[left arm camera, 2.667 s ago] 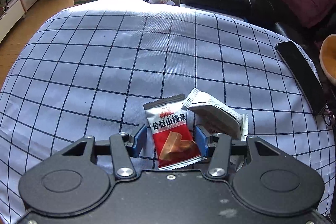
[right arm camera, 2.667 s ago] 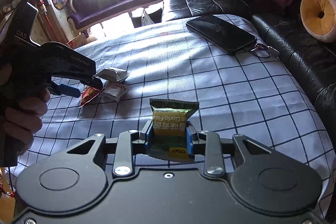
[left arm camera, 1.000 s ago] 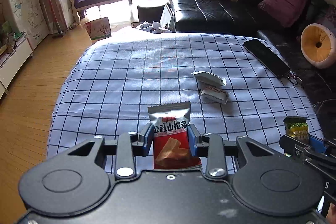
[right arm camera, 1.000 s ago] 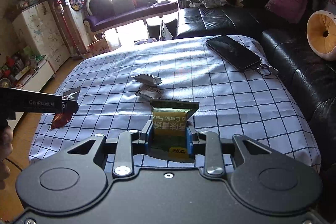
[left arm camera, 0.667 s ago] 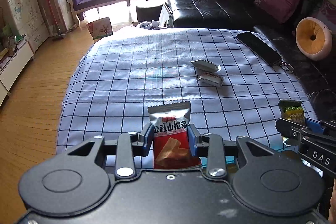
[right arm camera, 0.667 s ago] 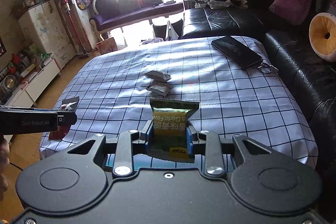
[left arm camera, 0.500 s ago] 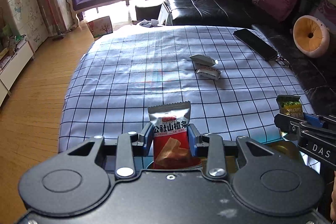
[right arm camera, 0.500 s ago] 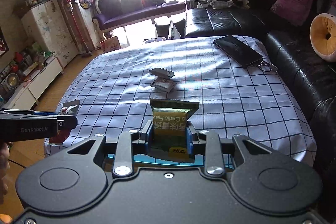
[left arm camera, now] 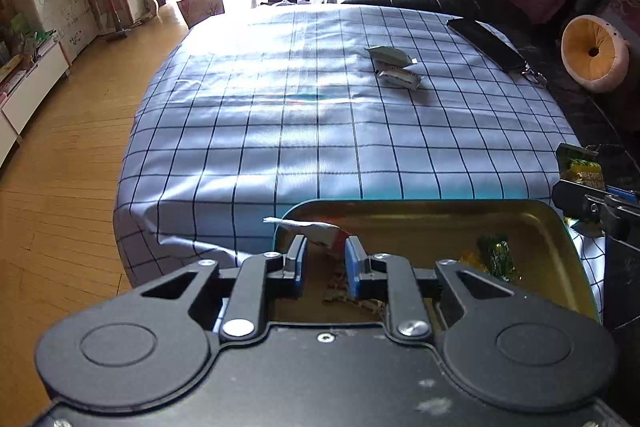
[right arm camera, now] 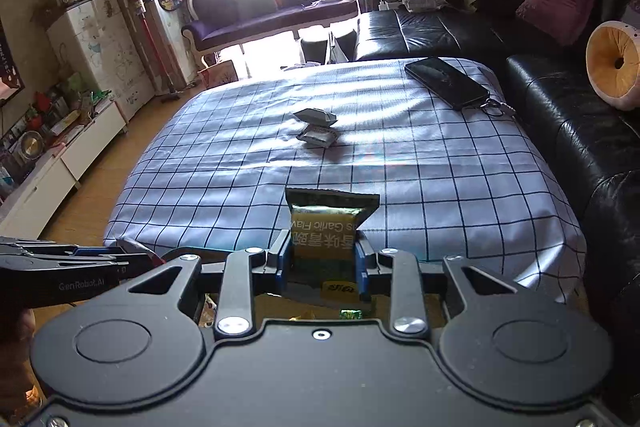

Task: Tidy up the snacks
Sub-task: 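Carry both held packets over the gold tray, then open left gripper to drop red-white packet while right drops garlic packet, then move both open grippers back toward the white packets on the bedspread, then grasp the white packet with the right gripper and lift it, then grasp white hawthorn packet with left gripper while right holds its white packet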

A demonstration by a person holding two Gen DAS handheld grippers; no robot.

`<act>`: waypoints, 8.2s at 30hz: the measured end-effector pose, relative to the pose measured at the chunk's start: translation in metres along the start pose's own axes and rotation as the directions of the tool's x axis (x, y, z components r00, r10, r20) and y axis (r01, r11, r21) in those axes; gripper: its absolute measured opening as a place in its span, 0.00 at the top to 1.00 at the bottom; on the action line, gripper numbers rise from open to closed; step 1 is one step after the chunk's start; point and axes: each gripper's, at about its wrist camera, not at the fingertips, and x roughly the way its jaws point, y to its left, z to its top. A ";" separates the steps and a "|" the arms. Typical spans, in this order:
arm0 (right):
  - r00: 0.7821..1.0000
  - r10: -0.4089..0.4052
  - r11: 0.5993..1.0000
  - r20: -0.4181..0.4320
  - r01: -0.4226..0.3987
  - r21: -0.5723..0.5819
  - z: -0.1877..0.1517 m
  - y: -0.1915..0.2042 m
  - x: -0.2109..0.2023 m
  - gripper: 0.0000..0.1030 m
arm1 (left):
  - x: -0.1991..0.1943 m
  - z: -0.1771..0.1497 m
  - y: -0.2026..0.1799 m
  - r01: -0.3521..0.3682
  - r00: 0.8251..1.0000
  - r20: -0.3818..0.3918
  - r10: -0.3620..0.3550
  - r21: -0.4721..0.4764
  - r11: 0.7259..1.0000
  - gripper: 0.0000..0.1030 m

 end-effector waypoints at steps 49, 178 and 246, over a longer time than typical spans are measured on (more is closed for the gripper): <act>0.980 0.061 0.998 -0.187 -0.062 0.000 -0.033 0.005 0.018 0.58 | 0.020 -0.031 -0.032 -0.047 0.997 -0.052 0.054 0.129 0.991 0.63; 0.993 -0.044 0.993 -0.113 0.056 0.100 0.088 -0.076 0.175 0.58 | 0.228 0.256 -0.119 0.025 0.999 0.028 -0.030 0.173 0.985 0.61; 0.985 -0.165 0.976 -0.056 0.155 -0.150 0.070 -0.055 0.185 0.71 | 0.226 0.220 -0.061 0.055 0.991 -0.123 -0.055 -0.003 0.998 0.60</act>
